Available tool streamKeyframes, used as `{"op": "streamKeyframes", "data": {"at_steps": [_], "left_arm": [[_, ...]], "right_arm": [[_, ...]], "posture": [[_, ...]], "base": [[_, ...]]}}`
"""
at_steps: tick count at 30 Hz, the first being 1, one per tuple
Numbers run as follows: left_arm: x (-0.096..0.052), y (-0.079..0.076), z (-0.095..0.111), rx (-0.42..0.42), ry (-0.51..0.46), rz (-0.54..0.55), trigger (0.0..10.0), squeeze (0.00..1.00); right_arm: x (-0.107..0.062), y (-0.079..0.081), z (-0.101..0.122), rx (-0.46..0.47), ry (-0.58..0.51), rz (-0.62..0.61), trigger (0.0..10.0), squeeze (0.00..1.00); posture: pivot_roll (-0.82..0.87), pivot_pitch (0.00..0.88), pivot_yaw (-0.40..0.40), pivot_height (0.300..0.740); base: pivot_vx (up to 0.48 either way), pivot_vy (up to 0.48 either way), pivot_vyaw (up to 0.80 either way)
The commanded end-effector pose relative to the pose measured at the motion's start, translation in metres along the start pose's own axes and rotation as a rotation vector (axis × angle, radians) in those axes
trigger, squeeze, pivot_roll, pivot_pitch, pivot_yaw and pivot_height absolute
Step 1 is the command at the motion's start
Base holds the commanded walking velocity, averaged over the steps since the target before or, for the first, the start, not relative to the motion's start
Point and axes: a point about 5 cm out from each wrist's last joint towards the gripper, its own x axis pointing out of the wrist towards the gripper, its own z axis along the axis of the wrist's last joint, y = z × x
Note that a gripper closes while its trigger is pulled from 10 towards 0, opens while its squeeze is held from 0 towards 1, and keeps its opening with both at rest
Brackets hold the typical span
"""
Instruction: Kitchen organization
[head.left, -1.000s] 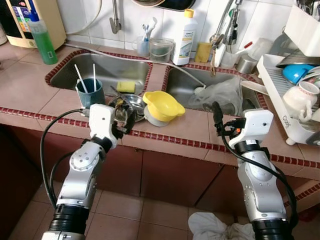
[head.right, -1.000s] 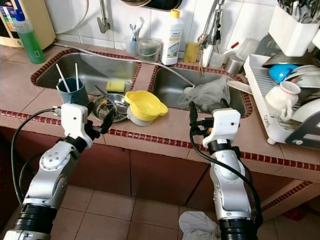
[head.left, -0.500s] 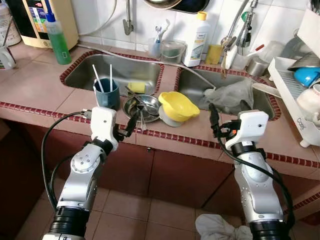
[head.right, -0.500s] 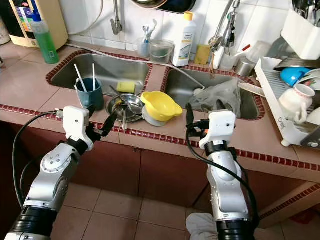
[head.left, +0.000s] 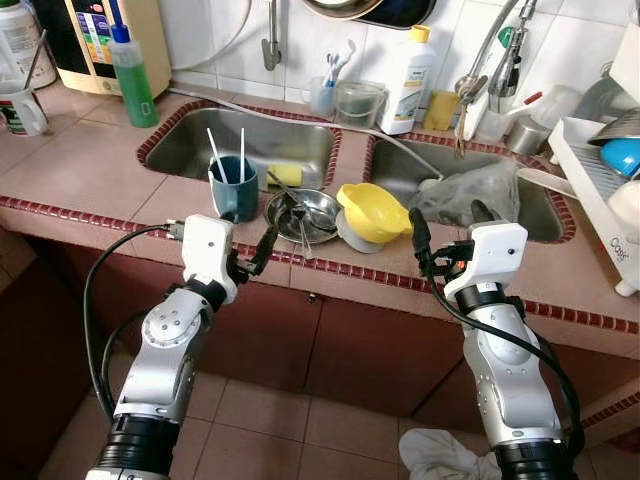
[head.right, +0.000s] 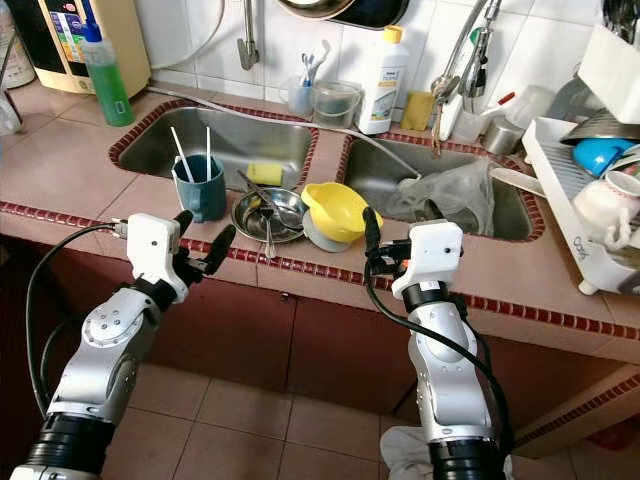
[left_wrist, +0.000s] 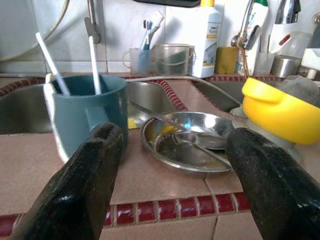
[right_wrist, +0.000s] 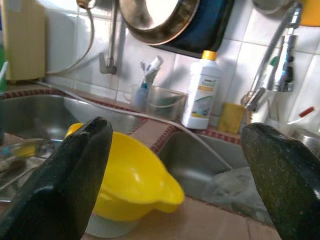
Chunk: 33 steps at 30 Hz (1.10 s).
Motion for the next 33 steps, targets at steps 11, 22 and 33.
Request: {"op": "streamKeyframes", "data": {"at_steps": [11,22,33], "left_arm": [[-0.0016,0.0001,0.0031,0.012,-0.003,-0.006,10.0,0.0],[-0.0023,-0.0014,0.0032,0.007,-0.001,-0.01,10.0,0.0],[-0.0027,-0.0044,0.0067,0.0,-0.025,-0.012,10.0,0.0]], "right_arm": [[0.0002,-0.0001,0.0026,-0.016,-0.017,0.011,10.0,0.0],[-0.0011,0.0005,0.0025,-0.019,-0.017,0.014,10.0,0.0],[-0.0013,0.0004,0.003,-0.02,-0.018,0.017,10.0,0.0]], "posture": [[0.1,0.0,-0.054,0.74],[0.1,0.0,-0.053,0.74],[0.1,0.0,-0.056,0.74]], "base": [[0.0,0.345,0.0],[0.0,0.348,0.0],[0.0,0.183,0.0]]}}
